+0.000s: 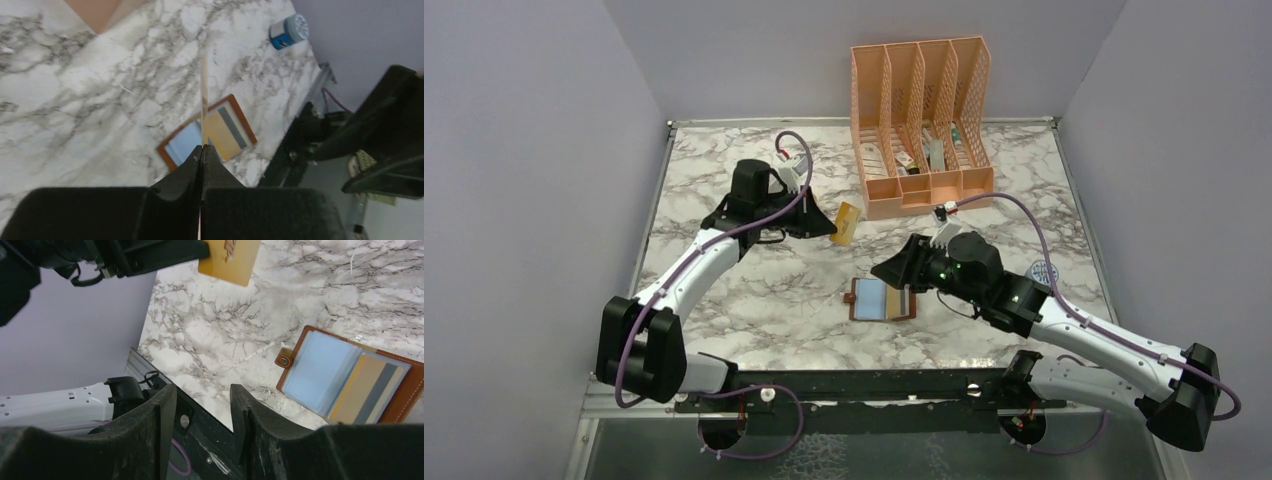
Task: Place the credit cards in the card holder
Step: Pick up the credit card from the storage box.
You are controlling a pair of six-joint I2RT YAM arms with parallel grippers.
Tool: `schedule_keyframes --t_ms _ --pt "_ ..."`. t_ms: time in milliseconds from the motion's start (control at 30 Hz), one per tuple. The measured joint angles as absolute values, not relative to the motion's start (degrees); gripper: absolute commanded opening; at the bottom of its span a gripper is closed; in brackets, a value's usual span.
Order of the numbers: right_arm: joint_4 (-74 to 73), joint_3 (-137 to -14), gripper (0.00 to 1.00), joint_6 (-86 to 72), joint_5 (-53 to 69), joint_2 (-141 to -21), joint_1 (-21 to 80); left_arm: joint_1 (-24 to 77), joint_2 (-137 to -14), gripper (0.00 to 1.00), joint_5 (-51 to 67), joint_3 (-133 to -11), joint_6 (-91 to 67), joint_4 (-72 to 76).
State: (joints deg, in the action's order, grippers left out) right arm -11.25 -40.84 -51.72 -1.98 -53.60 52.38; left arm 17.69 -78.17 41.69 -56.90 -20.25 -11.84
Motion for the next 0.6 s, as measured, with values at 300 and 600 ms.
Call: schedule_keyframes --t_ms 300,600 --pt "-8.1 -40.7 0.50 -55.4 -2.3 -53.6 52.4 17.7 -72.9 0.00 54.1 -43.5 -42.6 9.3" --pt "-5.1 -40.5 0.48 -57.5 -3.7 -53.6 52.4 17.7 -67.7 0.00 60.1 -40.6 -51.8 15.6"
